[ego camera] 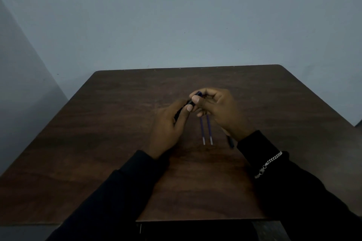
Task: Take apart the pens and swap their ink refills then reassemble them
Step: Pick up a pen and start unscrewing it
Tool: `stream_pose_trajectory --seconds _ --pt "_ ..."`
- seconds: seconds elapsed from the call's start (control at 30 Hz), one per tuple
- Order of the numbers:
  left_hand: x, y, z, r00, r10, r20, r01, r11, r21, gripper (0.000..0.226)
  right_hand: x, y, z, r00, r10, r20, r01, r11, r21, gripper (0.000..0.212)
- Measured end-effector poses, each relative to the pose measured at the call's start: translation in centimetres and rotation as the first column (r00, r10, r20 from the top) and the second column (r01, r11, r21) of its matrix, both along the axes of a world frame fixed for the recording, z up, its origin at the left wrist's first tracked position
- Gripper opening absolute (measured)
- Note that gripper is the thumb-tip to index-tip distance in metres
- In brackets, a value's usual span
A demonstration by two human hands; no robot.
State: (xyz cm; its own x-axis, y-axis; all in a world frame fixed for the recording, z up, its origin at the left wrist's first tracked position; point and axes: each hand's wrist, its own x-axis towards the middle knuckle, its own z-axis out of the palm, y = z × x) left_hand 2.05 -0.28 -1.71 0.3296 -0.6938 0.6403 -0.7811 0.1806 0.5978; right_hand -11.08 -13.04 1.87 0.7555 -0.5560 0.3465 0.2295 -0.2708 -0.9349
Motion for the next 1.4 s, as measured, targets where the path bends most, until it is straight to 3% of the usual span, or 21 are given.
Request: stream_pose_trajectory --seconds 0.6,0.77,0.83,0.93,1.0,1.1,1.27,1.4 --pt "-0.6 0.2 0.3 0.998 0.053 0.044 -0.054 0.998 0.012 0.027 0.1 0.3 0.3 0.998 -0.007 0.06 0.008 0.999 -0.033 0.009" --pt "-0.3 -0.2 -0.3 0.999 0.052 0.011 -0.053 0.996 0.076 0.029 -1.7 -1.8 2.3 0.989 -0.081 0.121 0.06 0.984 0.17 0.012" --pt "0.1 -0.1 -0.6 0.998 0.054 0.015 -0.055 0.995 0.079 0.029 -3.4 -3.7 3.0 0.99 -0.124 0.065 0.108 0.974 0.2 0.013" --pt "0.5 0.0 -0.8 0.998 0.056 0.034 -0.059 0.994 0.088 0.028 -5.9 -6.3 2.9 0.959 -0.212 -0.187 0.23 0.97 0.08 0.027" --pt "0.6 -0.2 -0.9 0.998 0.05 0.038 -0.053 0.994 0.099 0.028 -6.8 -7.4 2.4 0.877 -0.271 -0.397 0.277 0.96 -0.044 0.034" --pt "0.7 -0.3 -1.0 0.998 0.048 0.043 -0.052 0.994 0.101 0.028 -7.0 -8.0 1.7 0.706 -0.336 -0.623 0.308 0.938 -0.157 0.029" --pt "0.6 -0.4 -1.0 0.998 0.05 0.036 -0.053 0.994 0.091 0.02 -6.0 -8.0 0.6 0.671 -0.347 -0.655 0.347 0.928 -0.136 0.013" --pt "0.6 -0.5 -0.9 0.999 0.043 0.032 -0.046 0.996 0.078 0.02 -5.2 -8.1 -0.4 0.606 -0.381 -0.699 0.339 0.918 -0.207 0.014"
